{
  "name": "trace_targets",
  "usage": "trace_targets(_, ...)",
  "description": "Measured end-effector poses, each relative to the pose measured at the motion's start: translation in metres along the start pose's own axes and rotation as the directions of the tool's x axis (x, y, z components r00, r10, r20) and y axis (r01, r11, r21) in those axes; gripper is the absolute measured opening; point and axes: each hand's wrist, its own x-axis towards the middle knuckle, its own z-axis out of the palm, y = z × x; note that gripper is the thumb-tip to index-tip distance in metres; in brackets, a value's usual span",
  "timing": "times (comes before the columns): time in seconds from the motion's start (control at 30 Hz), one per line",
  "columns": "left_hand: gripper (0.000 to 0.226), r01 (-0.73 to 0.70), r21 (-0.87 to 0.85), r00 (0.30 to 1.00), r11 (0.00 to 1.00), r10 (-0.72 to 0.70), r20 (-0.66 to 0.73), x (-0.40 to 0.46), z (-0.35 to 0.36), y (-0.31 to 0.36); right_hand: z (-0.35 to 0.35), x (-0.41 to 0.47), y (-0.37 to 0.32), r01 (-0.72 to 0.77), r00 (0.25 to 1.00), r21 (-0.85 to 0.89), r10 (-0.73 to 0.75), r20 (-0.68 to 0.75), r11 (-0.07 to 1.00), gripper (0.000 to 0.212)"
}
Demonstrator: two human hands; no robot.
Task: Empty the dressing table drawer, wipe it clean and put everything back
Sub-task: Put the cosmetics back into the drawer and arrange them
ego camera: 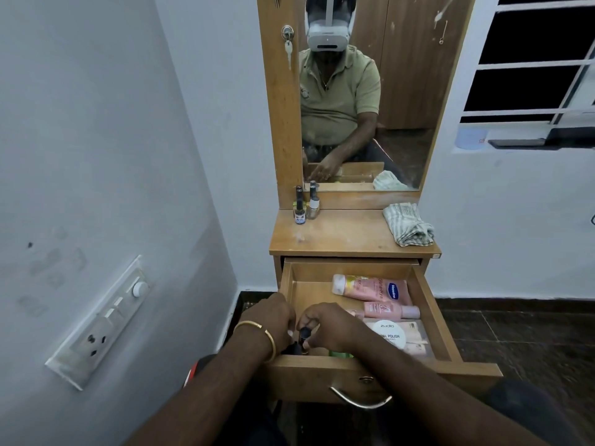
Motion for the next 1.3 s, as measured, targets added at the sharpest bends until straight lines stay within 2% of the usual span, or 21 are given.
trace_targets(0.2,0.019,-0.02,-0.014,1.0,1.0,0.02,0.019,0.004,0.001,-0.004,0.0,0.0,-0.002,-0.006,0.999,-0.022,0.007,0.052,1.0,0.032)
trace_targets(0.57,0.019,-0.018,-0.069,1.0,0.997,0.018,0.006,0.008,0.006,-0.011,-0.002,0.002,0.002,-0.074,0.986,0.034,0.069,0.15,0.997,0.058)
trace_targets(0.7,0.022,-0.034,-0.116,0.998,0.993,0.028,-0.055,0.016,0.001,-0.012,-0.015,0.004,0.004,-0.027,0.99,-0.051,0.034,0.135,0.998,0.061)
trace_targets(0.8,0.02,-0.047,-0.155,0.993,0.987,0.029,-0.119,0.026,-0.013,-0.015,-0.039,0.01,0.003,-0.012,0.999,0.017,0.011,0.033,1.0,0.054)
trace_targets(0.9,0.021,-0.079,-0.206,0.971,0.975,0.029,-0.238,0.046,-0.028,-0.019,-0.072,0.026,0.0,0.013,0.978,0.103,0.009,-0.211,0.995,0.036)
trace_targets(1.0,0.034,-0.096,-0.231,0.938,0.968,0.01,-0.345,0.074,-0.039,-0.022,-0.105,0.049,-0.002,0.058,0.897,0.105,-0.005,-0.441,0.993,0.029)
trace_targets(1.1,0.044,-0.094,-0.246,0.893,0.965,-0.028,-0.449,0.105,-0.051,-0.021,-0.127,0.081,-0.002,0.026,0.803,0.008,-0.016,-0.596,1.0,0.038)
trace_targets(1.17,0.052,-0.06,-0.22,0.866,0.974,-0.059,-0.497,0.123,-0.059,-0.019,-0.135,0.099,-0.004,0.004,0.77,-0.079,-0.053,-0.635,0.997,0.047)
trace_targets(1.3,0.073,0.066,-0.174,0.839,0.982,-0.149,-0.523,0.155,-0.067,-0.017,-0.143,0.128,-0.005,-0.027,0.784,-0.262,-0.142,-0.604,0.965,0.058)
